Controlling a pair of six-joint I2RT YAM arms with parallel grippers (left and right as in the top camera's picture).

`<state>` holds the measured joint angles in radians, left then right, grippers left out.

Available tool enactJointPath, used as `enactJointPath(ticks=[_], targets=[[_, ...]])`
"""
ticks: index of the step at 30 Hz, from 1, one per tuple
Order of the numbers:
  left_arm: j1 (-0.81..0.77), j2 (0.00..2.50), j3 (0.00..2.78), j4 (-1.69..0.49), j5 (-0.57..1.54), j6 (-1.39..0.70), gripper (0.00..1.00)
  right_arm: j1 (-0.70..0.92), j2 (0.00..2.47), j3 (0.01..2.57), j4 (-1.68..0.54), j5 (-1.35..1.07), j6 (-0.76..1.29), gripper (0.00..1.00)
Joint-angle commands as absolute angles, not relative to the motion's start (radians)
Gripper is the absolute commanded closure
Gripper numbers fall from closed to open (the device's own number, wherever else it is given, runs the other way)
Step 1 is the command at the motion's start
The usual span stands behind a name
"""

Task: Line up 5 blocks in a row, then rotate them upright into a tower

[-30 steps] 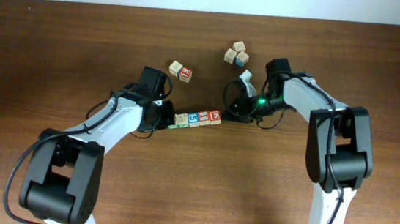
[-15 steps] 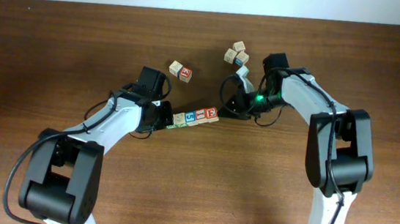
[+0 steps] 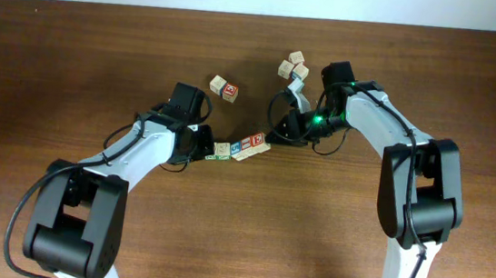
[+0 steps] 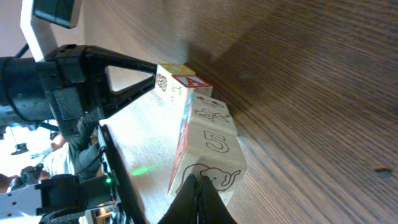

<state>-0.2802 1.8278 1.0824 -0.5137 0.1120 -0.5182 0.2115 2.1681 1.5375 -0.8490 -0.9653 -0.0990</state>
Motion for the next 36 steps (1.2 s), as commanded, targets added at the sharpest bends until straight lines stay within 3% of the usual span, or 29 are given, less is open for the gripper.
enactJointPath(ticks=[1, 23, 28, 36], targets=[[-0.299, 1.841, 1.080, -0.501, 0.191, -0.526, 1.00, 0.255, 2.156, 1.552, -0.844, -0.914, -0.081, 0.96], [-0.299, 1.841, 1.080, -0.506, 0.192, -0.522, 1.00, 0.258, 2.247, 1.552, -0.786, -0.829, -0.017, 0.96], [-0.299, 1.841, 1.080, -0.509, 0.191, -0.522, 1.00, 0.255, 2.241, 1.556, -0.800, -0.829, -0.009, 0.79], [-0.299, 1.841, 1.080, -0.509, 0.191, -0.519, 1.00, 0.254, 2.217, 1.622, -0.858, -0.795, -0.010, 0.73]])
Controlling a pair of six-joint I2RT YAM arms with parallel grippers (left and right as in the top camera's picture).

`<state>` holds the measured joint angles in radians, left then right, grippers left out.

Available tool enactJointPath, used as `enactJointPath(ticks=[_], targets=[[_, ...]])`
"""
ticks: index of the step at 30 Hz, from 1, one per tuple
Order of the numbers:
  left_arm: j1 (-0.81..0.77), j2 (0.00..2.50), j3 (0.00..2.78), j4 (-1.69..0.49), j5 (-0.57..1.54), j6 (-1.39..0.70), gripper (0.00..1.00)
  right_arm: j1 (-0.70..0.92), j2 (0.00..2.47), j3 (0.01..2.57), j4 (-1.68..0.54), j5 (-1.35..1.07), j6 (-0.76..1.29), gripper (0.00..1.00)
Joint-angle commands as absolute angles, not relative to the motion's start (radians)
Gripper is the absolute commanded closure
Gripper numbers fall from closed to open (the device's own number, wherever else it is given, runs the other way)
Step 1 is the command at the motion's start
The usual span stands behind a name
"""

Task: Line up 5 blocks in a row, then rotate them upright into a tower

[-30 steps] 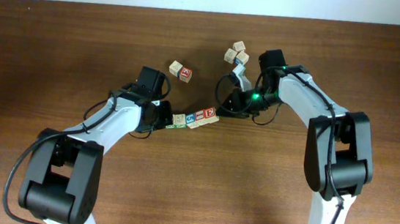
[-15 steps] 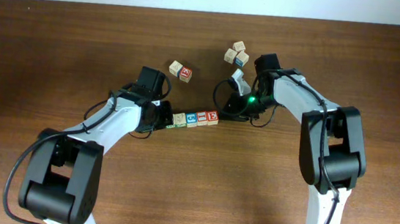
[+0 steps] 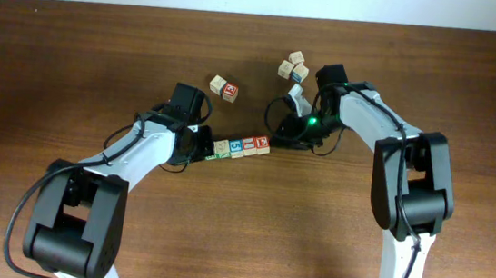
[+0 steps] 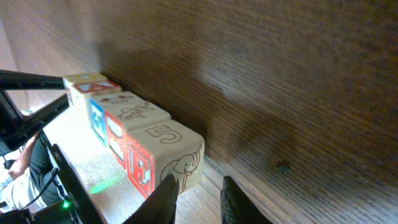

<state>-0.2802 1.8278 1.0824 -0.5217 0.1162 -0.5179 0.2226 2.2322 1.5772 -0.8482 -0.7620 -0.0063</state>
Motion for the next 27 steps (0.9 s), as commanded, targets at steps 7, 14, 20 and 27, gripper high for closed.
enactJointPath(ticks=[7, 14, 20, 27], targets=[[-0.299, 1.841, 1.080, -0.506, 0.191, -0.519, 1.00, 0.262, 2.218, 1.621, -0.876, -0.719, 0.002, 0.72], [-0.299, 1.841, 1.080, -0.506, 0.191, -0.519, 1.00, 0.269, 2.219, 1.620, -0.887, -0.603, 0.030, 0.72], [-0.299, 1.841, 1.080, -0.506, 0.191, -0.519, 1.00, 0.268, 2.219, 1.620, -0.898, -0.439, 0.065, 0.71], [-0.299, 1.841, 1.080, -0.508, 0.191, -0.519, 1.00, 0.268, 2.218, 1.620, -0.902, -0.397, 0.065, 0.71]])
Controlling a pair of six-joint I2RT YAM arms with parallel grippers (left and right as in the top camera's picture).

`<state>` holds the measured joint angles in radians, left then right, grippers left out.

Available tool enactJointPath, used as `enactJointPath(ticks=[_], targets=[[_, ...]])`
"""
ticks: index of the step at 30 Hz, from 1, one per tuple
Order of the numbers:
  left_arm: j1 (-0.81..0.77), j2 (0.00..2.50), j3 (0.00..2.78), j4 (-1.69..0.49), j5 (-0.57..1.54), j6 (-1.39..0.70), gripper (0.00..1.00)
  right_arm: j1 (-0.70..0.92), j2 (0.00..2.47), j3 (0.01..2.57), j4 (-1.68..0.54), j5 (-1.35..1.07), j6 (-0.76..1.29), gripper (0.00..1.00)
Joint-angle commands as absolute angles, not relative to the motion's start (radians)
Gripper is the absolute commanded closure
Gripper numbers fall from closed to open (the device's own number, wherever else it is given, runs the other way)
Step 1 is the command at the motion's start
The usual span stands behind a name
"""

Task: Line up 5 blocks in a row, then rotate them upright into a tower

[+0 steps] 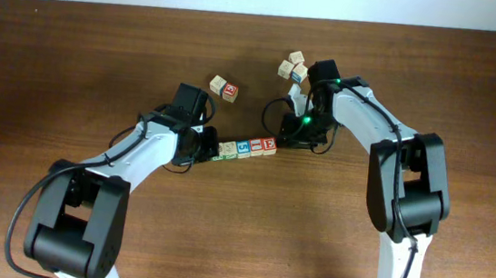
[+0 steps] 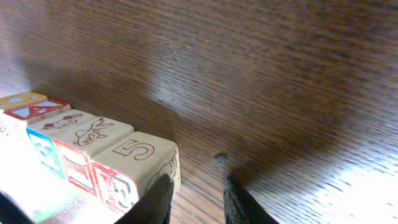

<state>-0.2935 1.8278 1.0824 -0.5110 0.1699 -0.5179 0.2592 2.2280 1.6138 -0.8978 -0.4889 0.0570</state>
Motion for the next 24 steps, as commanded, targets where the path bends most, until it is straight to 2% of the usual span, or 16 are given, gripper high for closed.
enactJointPath(ticks=[1, 8, 9, 11, 12, 18, 24], targets=[[-0.299, 1.841, 1.080, -0.509, 0.191, -0.519, 1.00, 0.268, 2.218, 1.620, -0.902, -0.391, 0.065, 0.71], [-0.299, 1.841, 1.080, -0.509, 0.187, -0.519, 1.00, 0.267, 2.218, 1.660, -0.928, -0.391, 0.065, 0.72], [-0.299, 1.841, 1.080, -0.509, 0.187, -0.519, 1.00, 0.267, 2.218, 1.660, -0.928, -0.396, 0.065, 0.74], [-0.299, 1.841, 1.080, -0.509, 0.187, -0.519, 1.00, 0.261, 2.219, 1.654, -0.926, -0.418, 0.066, 0.94], [-0.299, 1.841, 1.080, -0.510, 0.187, -0.519, 1.00, 0.255, 2.219, 1.651, -0.925, -0.432, 0.065, 0.96], [-0.299, 1.841, 1.080, -0.511, 0.184, -0.507, 1.00, 0.150, 2.219, 1.630, -0.915, -0.698, -0.054, 0.96], [-0.299, 1.841, 1.080, -0.504, 0.192, -0.508, 1.00, 0.144, 2.219, 1.570, -0.858, -0.775, -0.100, 0.96]])
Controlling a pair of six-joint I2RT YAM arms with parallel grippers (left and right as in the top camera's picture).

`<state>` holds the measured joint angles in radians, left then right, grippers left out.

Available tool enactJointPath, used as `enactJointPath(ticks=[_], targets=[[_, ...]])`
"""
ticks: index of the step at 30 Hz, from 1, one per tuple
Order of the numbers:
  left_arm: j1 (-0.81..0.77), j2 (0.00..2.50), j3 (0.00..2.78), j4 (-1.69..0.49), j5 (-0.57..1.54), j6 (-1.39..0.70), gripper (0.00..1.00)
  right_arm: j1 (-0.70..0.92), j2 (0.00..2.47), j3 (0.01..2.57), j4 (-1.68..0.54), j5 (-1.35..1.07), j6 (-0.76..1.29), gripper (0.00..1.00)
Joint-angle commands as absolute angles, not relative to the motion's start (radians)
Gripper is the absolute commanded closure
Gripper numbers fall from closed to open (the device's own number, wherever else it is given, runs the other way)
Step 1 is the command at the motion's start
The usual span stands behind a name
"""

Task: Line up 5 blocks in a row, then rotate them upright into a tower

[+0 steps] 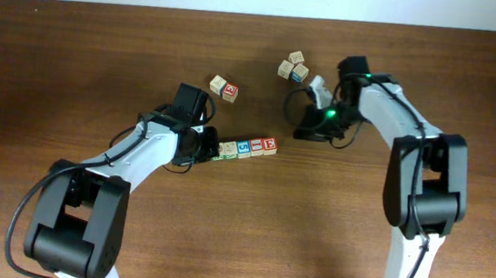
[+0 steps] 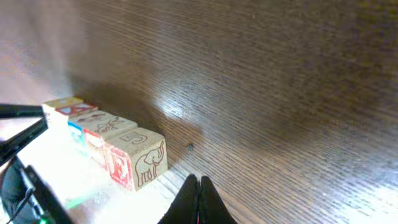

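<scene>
A short row of wooden picture blocks (image 1: 244,146) lies mid-table. Its right end block (image 2: 140,163) shows an elephant, a 5 on top and a red face. My right gripper (image 2: 199,186) is shut with nothing in it, a little to the right of that end block and clear of it (image 1: 300,131). My left gripper (image 1: 200,143) sits at the left end of the row; its dark fingers (image 2: 22,112) show there, but how they stand on the end block is unclear.
Two loose blocks (image 1: 224,87) lie behind the row to the left. A small cluster of blocks (image 1: 293,67) lies at the back, beside the right arm. Bare wooden table (image 1: 331,220) surrounds them.
My right gripper was open right at the elephant block; now it is shut and stands farther right, off the row. The row and the left arm are unchanged.
At first my right gripper was shut against the elephant block and the row was crooked. Then the gripper was open beside that block with the row straight. It stayed open there, and now it is shut and away from the row.
</scene>
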<state>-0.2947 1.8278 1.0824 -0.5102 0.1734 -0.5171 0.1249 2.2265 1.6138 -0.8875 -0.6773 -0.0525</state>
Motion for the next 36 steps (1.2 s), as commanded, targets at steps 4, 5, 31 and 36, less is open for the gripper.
enactJointPath(ticks=[4, 5, 31, 36], targets=[[-0.299, 1.841, 1.080, -0.504, 0.192, -0.508, 1.00, 0.146, 2.219, 1.502, -0.782, -0.840, -0.097, 0.96], [-0.299, 1.841, 1.080, -0.504, 0.192, -0.507, 1.00, 0.144, 2.219, 1.489, -0.773, -0.848, -0.097, 0.96], [-0.299, 1.841, 1.080, -0.498, 0.192, -0.507, 1.00, 0.179, 2.236, 1.479, -0.726, -0.881, -0.062, 0.96], [-0.299, 1.841, 1.080, -0.498, 0.192, -0.507, 1.00, 0.176, 2.249, 1.479, -0.682, -0.896, 0.009, 0.96]])
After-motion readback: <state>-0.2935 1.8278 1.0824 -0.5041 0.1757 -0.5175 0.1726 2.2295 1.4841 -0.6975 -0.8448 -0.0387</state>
